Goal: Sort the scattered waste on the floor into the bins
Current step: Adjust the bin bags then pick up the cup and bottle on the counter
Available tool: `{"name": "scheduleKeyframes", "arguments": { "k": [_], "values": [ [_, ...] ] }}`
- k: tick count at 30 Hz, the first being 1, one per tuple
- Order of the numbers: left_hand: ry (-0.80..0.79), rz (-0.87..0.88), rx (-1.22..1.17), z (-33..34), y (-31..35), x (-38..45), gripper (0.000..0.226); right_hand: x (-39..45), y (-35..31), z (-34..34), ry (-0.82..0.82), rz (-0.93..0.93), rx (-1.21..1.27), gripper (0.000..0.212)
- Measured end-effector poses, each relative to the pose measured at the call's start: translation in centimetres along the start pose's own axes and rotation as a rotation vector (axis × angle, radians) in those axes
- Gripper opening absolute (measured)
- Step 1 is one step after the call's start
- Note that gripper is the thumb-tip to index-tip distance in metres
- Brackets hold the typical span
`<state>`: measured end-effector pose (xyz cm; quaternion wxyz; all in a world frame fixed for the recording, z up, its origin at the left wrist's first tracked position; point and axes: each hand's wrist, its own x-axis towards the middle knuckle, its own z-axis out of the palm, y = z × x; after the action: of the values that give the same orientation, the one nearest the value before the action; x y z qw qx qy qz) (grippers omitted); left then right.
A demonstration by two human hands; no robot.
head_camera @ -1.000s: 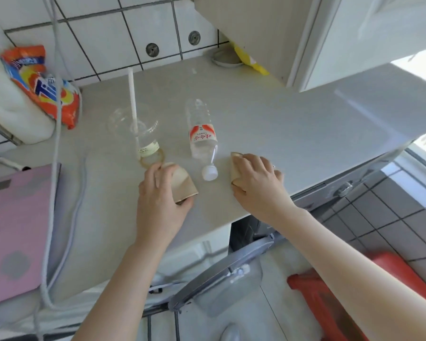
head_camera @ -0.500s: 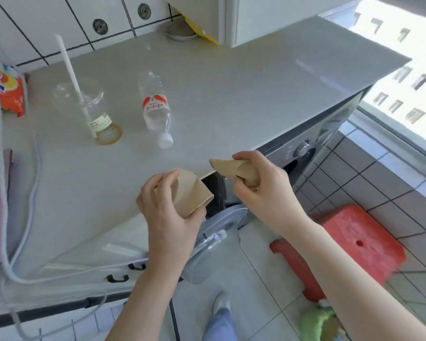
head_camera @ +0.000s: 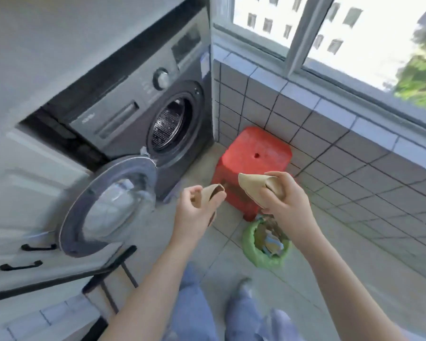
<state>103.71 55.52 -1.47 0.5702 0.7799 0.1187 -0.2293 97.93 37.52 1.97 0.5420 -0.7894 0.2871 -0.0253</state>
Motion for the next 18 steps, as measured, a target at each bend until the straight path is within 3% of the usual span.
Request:
{"name": "scheduleKeyframes", "arguments": {
  "k": [3,5,7,10,13,18],
  "values": [
    [-0.170,-0.134,0.000,7.3,-1.8,-0.9,0.090,-1.8,5.3,-5.0,0.078,0.100,0.006,0.017],
    [-0.258,-0.178,0.078,11.4,-3.7,-1.4,0.091,-2.8,8.6,-7.4,0.118,0.180,0.013,0.018],
    [-0.297,-0.221,0.098,15.0,-6.2,-1.8,0.068,-3.5,12.1,-9.2,0.151,0.273,0.033,0.017],
    [-0.287,-0.355,0.033,19.6,-10.0,-1.6,0.017,-3.6,18.0,-10.3,0.188,0.395,0.019,0.014],
    [-0.265,-0.435,0.099,23.4,-14.5,0.4,0.017,-2.7,24.5,-10.1,0.230,0.514,-0.012,0.016],
    [-0.303,-0.377,0.415,28.7,-23.2,6.2,0.021,0.9,35.5,-8.2,0.233,0.683,-0.021,0.029]
  ]
}}
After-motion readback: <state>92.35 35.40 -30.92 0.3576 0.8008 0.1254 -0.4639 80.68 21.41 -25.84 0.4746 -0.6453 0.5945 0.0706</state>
